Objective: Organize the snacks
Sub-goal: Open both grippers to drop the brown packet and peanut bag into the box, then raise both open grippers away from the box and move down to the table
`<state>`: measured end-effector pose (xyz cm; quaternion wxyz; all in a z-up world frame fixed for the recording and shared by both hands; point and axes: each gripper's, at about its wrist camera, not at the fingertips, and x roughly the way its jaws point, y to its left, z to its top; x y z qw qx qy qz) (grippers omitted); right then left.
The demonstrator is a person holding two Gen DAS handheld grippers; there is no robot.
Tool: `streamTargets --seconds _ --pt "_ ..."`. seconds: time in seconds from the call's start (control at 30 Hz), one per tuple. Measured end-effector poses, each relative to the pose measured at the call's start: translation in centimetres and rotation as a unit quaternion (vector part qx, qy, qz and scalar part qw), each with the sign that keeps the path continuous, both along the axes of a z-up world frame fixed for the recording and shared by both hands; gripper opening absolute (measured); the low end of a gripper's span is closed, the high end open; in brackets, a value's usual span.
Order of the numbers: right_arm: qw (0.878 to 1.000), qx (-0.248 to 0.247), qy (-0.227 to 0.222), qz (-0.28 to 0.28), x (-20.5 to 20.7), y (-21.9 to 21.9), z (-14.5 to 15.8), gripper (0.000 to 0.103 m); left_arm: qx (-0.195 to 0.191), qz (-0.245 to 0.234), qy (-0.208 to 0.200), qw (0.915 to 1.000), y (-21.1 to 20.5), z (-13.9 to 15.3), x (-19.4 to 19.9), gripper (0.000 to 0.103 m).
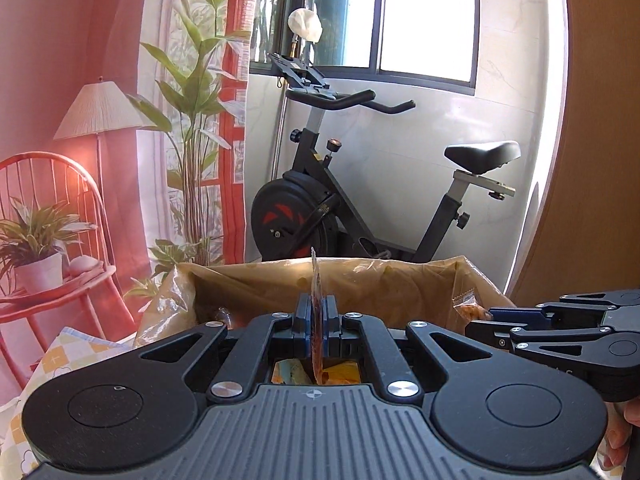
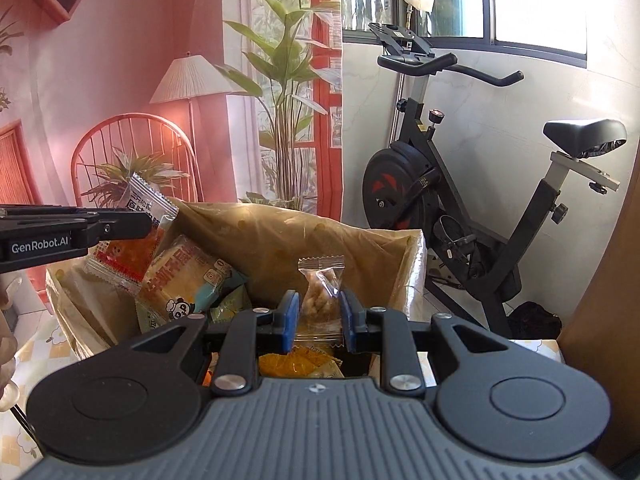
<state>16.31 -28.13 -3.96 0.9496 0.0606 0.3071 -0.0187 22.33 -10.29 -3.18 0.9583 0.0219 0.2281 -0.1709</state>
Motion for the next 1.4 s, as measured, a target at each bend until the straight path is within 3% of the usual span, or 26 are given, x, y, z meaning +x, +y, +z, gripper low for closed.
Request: streamTargets --seconds 0.07,0.1,0.13,0.2,0.23,0.47,0.57,0.83,0.97,1.03,1.13,1.4 --pt "1.0 -0.003 0.008 -0.012 0.2 -0.2 -0.5 0.027 0.003 -0.002 0.013 0.9999 -0.1 -0.5 0.3 0.008" --pt "1.0 -0.003 0.01 -0.018 0.1 -0.3 -0.5 0.028 0.004 -0.003 0.016 0.9999 -0.1 -0.7 0.4 0.016" --pt "1.0 -0.003 0.008 -0.02 0.0 -0.4 -0.6 0.031 0.004 -0.003 0.014 0.9999 -0.1 -0.8 0.2 0.034" --pt "1.0 -0.005 0.004 -0.021 -0.5 -0.5 -0.4 0.044 0.0 -0.001 0.007 1.0 0.3 -0.9 -0.3 0.059" --pt "1.0 -0.005 0.001 -0.021 -0.9 -0.5 -0.3 0.049 0.001 0.001 0.004 1.0 0.4 -0.8 -0.5 0.061" --pt "1.0 0.017 -0.022 -0.014 -3.2 -0.2 0.9 0.071 0.016 -0.004 -0.01 0.9998 1.6 0.3 -3.3 0.067" --pt "0.999 0.033 -0.026 -0.015 -4.4 0.1 1.2 0.074 0.02 0.001 -0.013 0.9997 2.6 0.9 -5.1 0.067" --pt "0.997 0.072 -0.021 -0.007 -7.8 1.0 1.1 0.076 0.021 0.066 0.011 0.9975 7.9 1.5 -10.1 0.067" --pt "0.996 0.078 -0.035 -0.005 -9.8 1.2 1.6 0.077 -0.004 0.087 0.027 0.9958 11.3 2.1 -12.1 0.067" --pt "0.994 0.105 -0.036 -0.006 -10.6 0.9 1.8 0.077 0.0 0.098 0.016 0.9951 12.5 2.7 -13.3 0.067" --pt "0.994 0.106 -0.042 -0.006 -12.0 1.3 1.9 0.077 0.008 0.11 0.01 0.9939 14.1 3.0 -15.0 0.067" --pt "0.994 0.106 -0.038 0.006 -14.6 3.8 -1.1 0.077 0.038 0.113 0.043 0.9919 16.5 0.5 -17.9 0.067"
